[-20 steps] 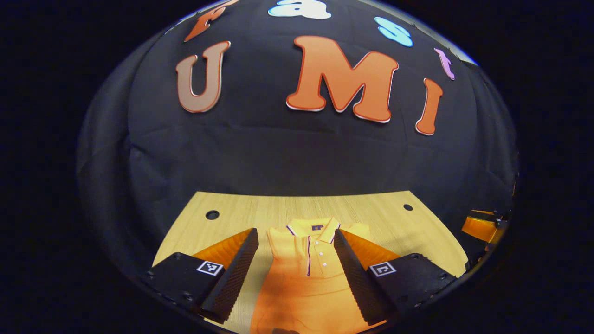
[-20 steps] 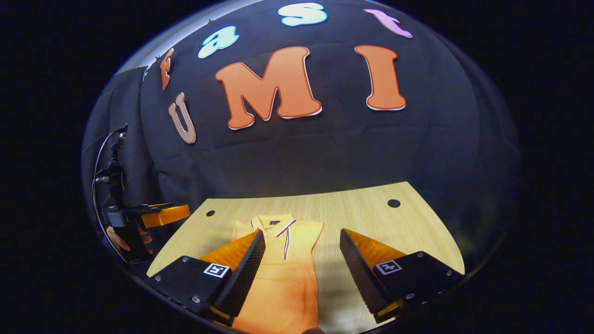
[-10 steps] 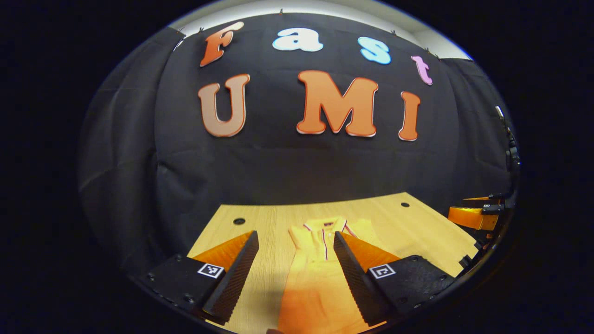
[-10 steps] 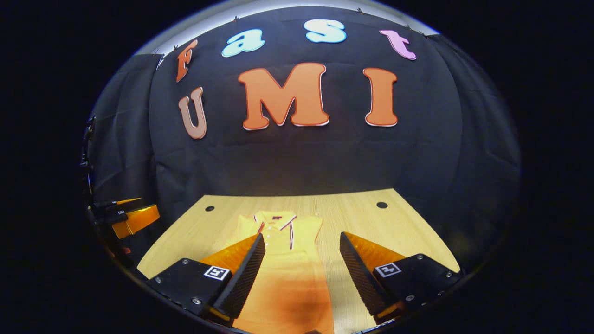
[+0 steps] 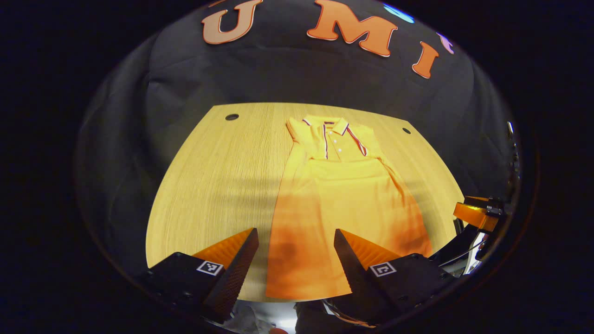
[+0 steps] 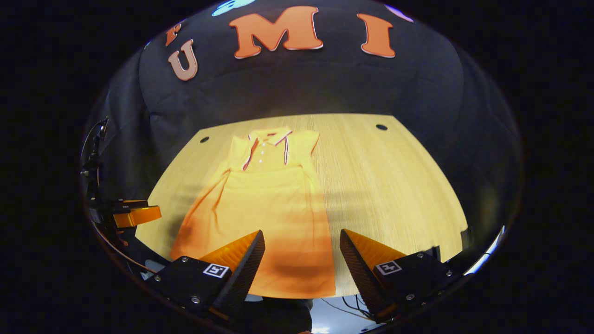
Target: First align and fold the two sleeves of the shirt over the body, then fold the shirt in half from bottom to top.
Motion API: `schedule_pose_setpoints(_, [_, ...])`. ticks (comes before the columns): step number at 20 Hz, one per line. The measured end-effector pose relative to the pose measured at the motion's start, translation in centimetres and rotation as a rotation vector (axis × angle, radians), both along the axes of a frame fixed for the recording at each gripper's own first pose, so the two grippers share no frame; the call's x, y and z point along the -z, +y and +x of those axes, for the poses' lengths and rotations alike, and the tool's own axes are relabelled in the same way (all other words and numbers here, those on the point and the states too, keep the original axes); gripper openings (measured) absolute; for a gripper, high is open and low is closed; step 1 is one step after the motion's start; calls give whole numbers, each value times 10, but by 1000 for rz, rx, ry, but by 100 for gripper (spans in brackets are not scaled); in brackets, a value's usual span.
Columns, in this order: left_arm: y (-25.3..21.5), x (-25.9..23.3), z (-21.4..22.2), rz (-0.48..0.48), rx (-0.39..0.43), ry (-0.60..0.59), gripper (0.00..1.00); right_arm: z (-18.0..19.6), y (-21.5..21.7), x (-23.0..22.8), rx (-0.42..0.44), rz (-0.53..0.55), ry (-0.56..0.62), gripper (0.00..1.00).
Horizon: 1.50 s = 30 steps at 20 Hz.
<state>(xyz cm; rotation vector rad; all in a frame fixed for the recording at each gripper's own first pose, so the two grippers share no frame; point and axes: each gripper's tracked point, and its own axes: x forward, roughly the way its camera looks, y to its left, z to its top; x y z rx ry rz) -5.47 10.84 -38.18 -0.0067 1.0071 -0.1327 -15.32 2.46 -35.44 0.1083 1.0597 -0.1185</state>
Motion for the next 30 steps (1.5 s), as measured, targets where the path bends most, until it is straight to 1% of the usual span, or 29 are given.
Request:
schedule_pose_setpoints(1, [-1,10,-2,1,-2,33,98,-13,0,12,-1,8,39,99])
schedule_pose_setpoints(2, [-1,20,-5,12,5,81,99,-36,-1,32,-1,20,109,99])
schedule_pose_setpoints(5, [4,31,-23,36,6,196,99,-70,4,68,-3,46,246,99])
schedule_pose_setpoints(9, [5,48,-48,57,13,289,99,-88,14,92,-13,72,347,99])
schedule_pose_setpoints(10, [7,53,-53,65,15,319,99,-93,13,101,-18,62,382,99])
schedule_pose_setpoints(12, [10,59,-62,86,13,370,99,-97,9,109,-4,52,416,99])
schedule_pose_setpoints(13, [12,54,-66,114,11,385,99,-95,8,110,-3,42,421,99])
schedule_pose_setpoints(14, [12,58,-64,131,27,376,99,-93,7,111,-9,36,428,99])
schedule_pose_setpoints(15, [17,60,-68,164,37,408,96,-95,5,113,-27,15,458,96])
schedule_pose_setpoints(16, [18,60,-68,167,24,420,96,-97,4,115,-49,-17,497,92])
schedule_pose_setpoints(17, [18,60,-71,163,6,446,96,-99,5,115,-57,-25,527,91])
schedule_pose_setpoints(18, [16,62,-69,161,-4,443,97,-101,6,115,-34,-22,535,89])
schedule_pose_setpoints(20, [14,61,-70,172,44,455,97,-102,5,114,18,-10,572,86])
schedule_pose_setpoints(21, [11,63,-68,173,55,480,85,-103,1,114,55,-2,578,70])
schedule_pose_setpoints(22, [5,63,-63,158,38,456,47,-101,3,112,79,20,558,38])
schedule_pose_setpoints(23, [3,64,-66,156,30,451,9,-103,12,115,77,83,547,28])
schedule_pose_setpoints(24, [2,64,-65,160,43,462,2,-102,14,113,99,113,554,9])
schedule_pose_setpoints(25, [0,63,-66,143,41,474,2,-102,18,113,93,132,570,9])
schedule_pose_setpoints(26, [-5,61,-63,79,-11,465,2,-101,19,112,109,143,563,9])
schedule_pose_setpoints(27, [-6,62,-70,63,-11,495,1,-95,18,106,122,148,516,1])
schedule_pose_setpoints(29, [-4,54,-67,27,-6,474,0,-99,20,107,99,151,529,0])
schedule_pose_setpoints(30, [-1,51,-63,25,-14,460,1,-97,18,105,98,141,525,1])
